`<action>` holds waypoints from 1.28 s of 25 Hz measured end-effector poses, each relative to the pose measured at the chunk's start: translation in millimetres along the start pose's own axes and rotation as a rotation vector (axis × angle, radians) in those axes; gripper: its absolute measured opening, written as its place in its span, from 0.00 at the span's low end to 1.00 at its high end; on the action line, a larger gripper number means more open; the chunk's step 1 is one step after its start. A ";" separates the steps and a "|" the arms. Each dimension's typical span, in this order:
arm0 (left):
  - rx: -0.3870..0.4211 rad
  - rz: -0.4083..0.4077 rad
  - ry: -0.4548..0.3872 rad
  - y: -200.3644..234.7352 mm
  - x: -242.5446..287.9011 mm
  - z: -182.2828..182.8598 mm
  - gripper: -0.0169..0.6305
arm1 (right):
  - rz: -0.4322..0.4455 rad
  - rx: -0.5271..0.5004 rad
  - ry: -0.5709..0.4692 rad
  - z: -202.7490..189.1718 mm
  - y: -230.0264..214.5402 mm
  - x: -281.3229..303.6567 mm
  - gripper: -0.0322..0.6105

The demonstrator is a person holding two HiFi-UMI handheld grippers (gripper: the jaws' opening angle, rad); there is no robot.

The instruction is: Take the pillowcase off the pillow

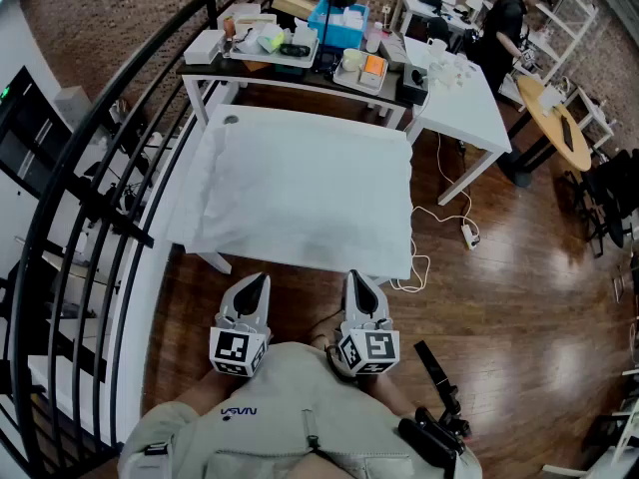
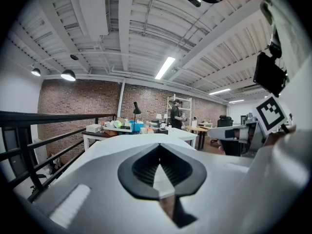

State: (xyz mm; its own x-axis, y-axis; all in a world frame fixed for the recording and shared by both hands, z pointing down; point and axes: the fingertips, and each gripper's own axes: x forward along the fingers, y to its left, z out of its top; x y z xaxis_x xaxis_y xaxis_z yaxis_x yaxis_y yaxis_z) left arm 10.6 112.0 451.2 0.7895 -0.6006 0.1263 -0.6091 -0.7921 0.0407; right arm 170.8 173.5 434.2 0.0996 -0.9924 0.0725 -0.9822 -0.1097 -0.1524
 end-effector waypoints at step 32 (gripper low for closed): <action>0.003 0.067 -0.010 61.4 9.4 15.6 0.03 | 0.120 -0.088 0.007 21.0 51.7 72.1 0.05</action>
State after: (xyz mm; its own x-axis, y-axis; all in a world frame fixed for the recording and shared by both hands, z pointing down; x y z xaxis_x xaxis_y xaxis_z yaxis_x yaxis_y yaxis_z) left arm -18.1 56.1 439.3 0.7474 -0.6537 0.1187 -0.6607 -0.7501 0.0295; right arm 130.5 95.0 410.8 -0.0198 -0.9976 0.0658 -0.9972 0.0149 -0.0738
